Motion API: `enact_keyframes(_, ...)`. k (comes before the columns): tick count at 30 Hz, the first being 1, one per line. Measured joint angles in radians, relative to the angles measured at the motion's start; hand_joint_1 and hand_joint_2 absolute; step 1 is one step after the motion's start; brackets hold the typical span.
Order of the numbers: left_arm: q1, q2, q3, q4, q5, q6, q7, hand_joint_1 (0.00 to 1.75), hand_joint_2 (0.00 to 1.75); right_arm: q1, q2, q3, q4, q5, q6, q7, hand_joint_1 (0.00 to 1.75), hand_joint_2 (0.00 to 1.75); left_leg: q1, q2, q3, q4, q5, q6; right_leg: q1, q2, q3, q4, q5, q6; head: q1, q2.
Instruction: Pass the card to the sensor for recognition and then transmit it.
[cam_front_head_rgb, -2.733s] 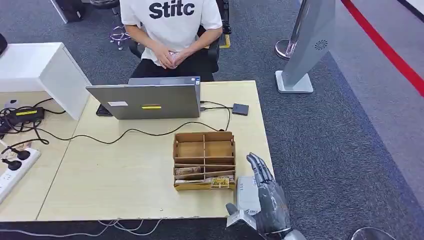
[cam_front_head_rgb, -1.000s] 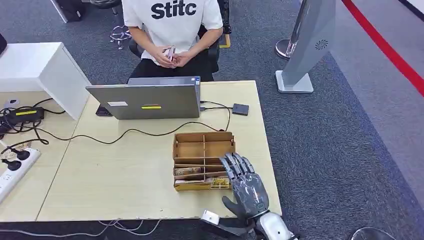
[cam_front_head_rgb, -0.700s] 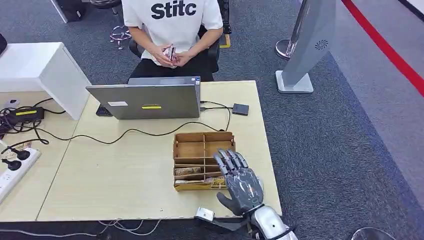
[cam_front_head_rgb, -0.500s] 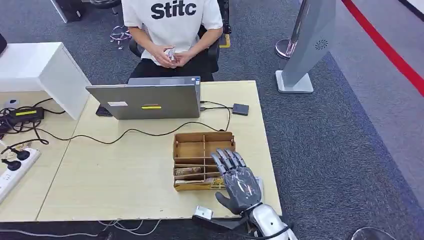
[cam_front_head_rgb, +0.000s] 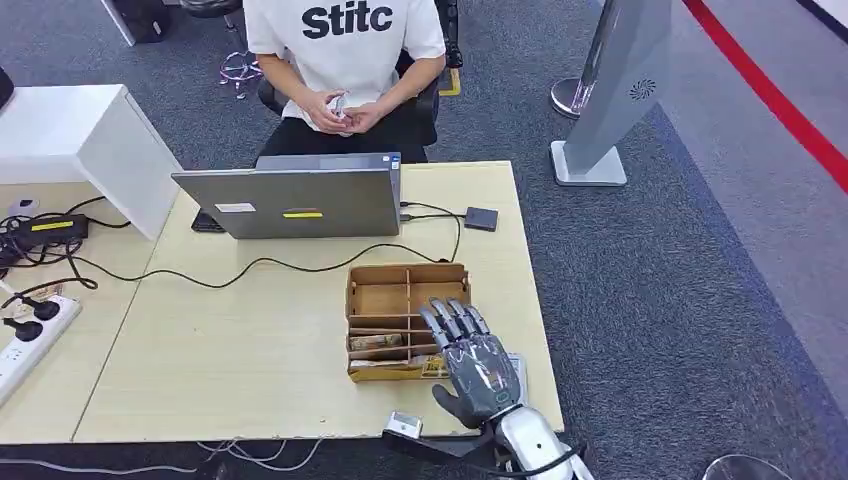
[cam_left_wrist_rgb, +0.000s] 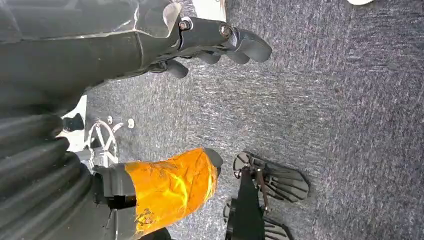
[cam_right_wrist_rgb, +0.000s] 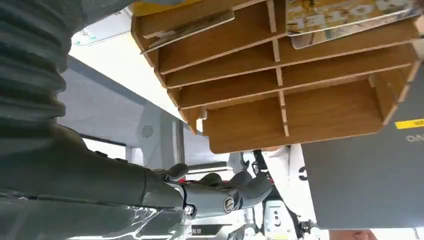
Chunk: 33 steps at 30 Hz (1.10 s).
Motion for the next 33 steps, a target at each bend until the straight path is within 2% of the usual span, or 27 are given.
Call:
enact_keyframes(9,0.0,0.0,-0.013,-0.008,0.005,0.002,0.001,0.0,1.75,-0.002,0.0,0.0,0.026,0.026,0.006,0.015,0.0,1.75,0.0,0.0,0.0,0.0,0.0,0.0,0.0,0.0,0.0,0.0,0.0,0.0,0.0,0.0)
enact_keyframes(10,0.0,0.0,-0.013,-0.008,0.006,0.002,0.001,0.0,1.75,-0.002,0.0,0.0,0.029,0.034,0.005,0.017,0.14,1.75,0.0,0.0,0.0,0.0,0.0,0.0,0.0,0.0,0.0,0.0,0.0,0.0,0.0,0.0)
enact_keyframes(11,0.0,0.0,-0.013,-0.008,0.006,0.002,0.001,0.0,1.75,-0.002,0.0,0.0,0.031,0.045,0.004,0.021,1.31,1.75,0.0,0.0,0.0,0.0,0.0,0.0,0.0,0.0,0.0,0.0,0.0,0.0,0.0,0.0)
enact_keyframes(12,0.0,0.0,-0.013,-0.008,0.007,0.002,0.001,0.0,1.75,-0.002,0.0,0.0,0.032,0.055,0.003,0.023,1.55,1.75,0.0,0.0,0.0,0.0,0.0,0.0,0.0,0.0,0.0,0.0,0.0,0.0,0.0,0.0)
enact_keyframes(29,0.001,0.0,-0.013,-0.013,0.009,0.003,0.002,0.0,1.75,-0.003,0.0,0.0,0.039,0.064,0.003,0.029,1.52,1.75,0.0,0.0,0.0,0.0,0.0,0.0,0.0,0.0,0.0,0.0,0.0,0.0,0.0,0.0)
enact_keyframes(30,0.0,0.0,-0.013,-0.013,0.009,0.003,0.002,0.0,1.75,-0.004,0.0,0.0,0.039,0.064,0.003,0.029,1.64,1.75,0.0,0.0,0.0,0.0,0.0,0.0,0.0,0.0,0.0,0.0,0.0,0.0,0.0,0.0)
enact_keyframes(32,0.001,0.0,-0.013,-0.013,0.009,0.003,0.002,0.0,1.75,-0.005,0.0,0.0,0.039,0.064,0.003,0.029,1.75,1.75,0.0,0.0,0.0,0.0,0.0,0.0,0.0,0.0,0.0,0.0,0.0,0.0,0.0,0.0)
enact_keyframes(33,0.001,0.0,-0.013,-0.013,0.009,0.003,0.002,0.0,1.75,-0.007,0.0,0.0,0.039,0.064,0.003,0.029,1.75,1.75,0.0,0.0,0.0,0.0,0.0,0.0,0.0,0.0,0.0,0.0,0.0,0.0,0.0,0.0)
